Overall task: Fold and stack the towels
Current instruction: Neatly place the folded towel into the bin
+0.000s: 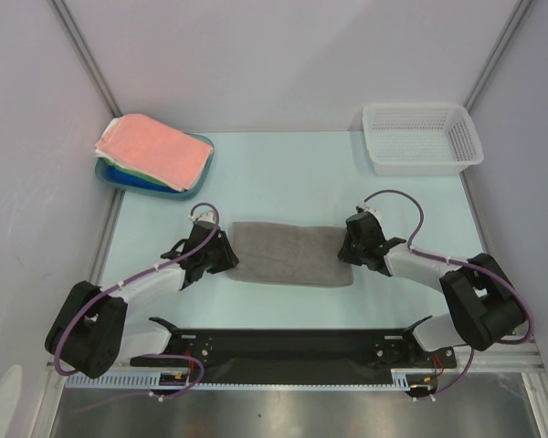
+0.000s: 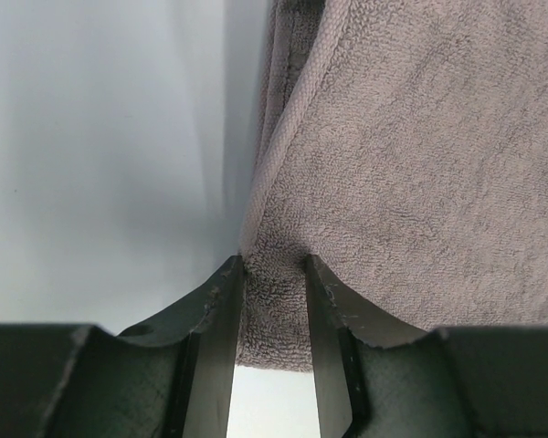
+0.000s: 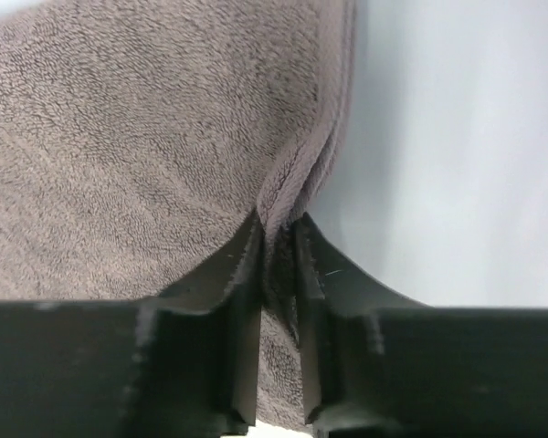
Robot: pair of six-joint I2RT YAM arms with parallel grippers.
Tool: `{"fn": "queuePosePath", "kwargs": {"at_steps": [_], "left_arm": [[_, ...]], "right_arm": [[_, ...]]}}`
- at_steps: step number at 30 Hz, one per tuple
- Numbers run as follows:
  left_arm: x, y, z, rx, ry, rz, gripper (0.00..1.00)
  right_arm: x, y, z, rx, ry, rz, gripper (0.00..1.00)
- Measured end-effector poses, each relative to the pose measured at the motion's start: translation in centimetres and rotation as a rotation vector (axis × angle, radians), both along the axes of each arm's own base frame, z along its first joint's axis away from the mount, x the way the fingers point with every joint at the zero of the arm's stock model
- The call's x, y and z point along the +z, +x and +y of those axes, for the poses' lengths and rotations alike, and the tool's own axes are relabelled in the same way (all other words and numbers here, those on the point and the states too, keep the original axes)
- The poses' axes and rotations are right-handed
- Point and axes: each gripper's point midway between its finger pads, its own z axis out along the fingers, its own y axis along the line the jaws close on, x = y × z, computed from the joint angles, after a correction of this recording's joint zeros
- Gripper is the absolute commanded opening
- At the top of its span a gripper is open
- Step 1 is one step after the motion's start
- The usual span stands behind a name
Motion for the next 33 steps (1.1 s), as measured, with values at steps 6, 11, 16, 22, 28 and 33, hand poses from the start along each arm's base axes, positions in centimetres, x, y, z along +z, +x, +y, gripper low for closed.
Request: {"fn": "queuePosePath", "kwargs": {"at_steps": [6,11,16,22,28,33], "left_arm": [[0.6,-0.1,-0.1,-0.005,-0.010,-0.007,0.39],[4.7,1.0,-1.1,-0.020,-0.051,-0.060,0.40],[13.1,3.5,-2.7,-0.045,-0.135,-0.218,0.41],[18.6,4.1,-2.9,-0.073,-0.159,-0.331,0.41],[17.8,3.2,-2.7,-0.103,-0.131,-0.296,0.40],[17.3,2.9,-2.6,-0.131,-0.106,-0.290,0.40]], "right_arm": [[0.1,0.4,0.2,0.002,-0.094,0.029,0.00],[0.6,1.7,-0.2,0.008,-0.221,0.047,0.00],[2.7,6.2,-0.6,0.007,-0.393,-0.005,0.00],[5.6,14.8,0.1,0.012,-0.619,-0.109,0.00],[6.3,23.8,0.4,-0.004,-0.835,-0.178,0.00],[6.8,30.1,-0.1,-0.029,-0.970,-0.223,0.00]]}}
